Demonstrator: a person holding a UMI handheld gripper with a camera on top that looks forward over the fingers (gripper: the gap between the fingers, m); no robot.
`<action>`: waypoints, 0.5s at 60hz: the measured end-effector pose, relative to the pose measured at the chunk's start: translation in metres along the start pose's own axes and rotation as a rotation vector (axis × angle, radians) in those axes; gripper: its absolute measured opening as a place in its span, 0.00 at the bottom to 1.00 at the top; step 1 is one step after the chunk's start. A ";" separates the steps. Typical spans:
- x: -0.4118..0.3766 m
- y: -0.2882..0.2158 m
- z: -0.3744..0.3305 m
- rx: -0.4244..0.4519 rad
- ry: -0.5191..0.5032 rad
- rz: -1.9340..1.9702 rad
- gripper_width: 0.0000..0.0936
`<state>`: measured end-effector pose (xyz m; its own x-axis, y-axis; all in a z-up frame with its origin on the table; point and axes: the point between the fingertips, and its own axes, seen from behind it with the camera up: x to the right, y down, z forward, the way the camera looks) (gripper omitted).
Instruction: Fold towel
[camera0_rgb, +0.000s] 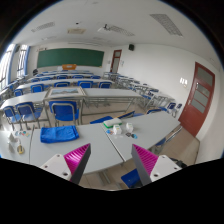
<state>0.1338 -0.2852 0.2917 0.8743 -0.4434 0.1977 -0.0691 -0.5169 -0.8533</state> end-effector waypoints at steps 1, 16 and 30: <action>0.001 0.001 0.000 -0.004 0.004 0.000 0.91; -0.044 0.054 0.015 -0.080 0.001 -0.006 0.91; -0.197 0.122 0.033 -0.188 -0.225 -0.009 0.91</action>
<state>-0.0307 -0.2367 0.1328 0.9585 -0.2751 0.0750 -0.1302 -0.6561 -0.7434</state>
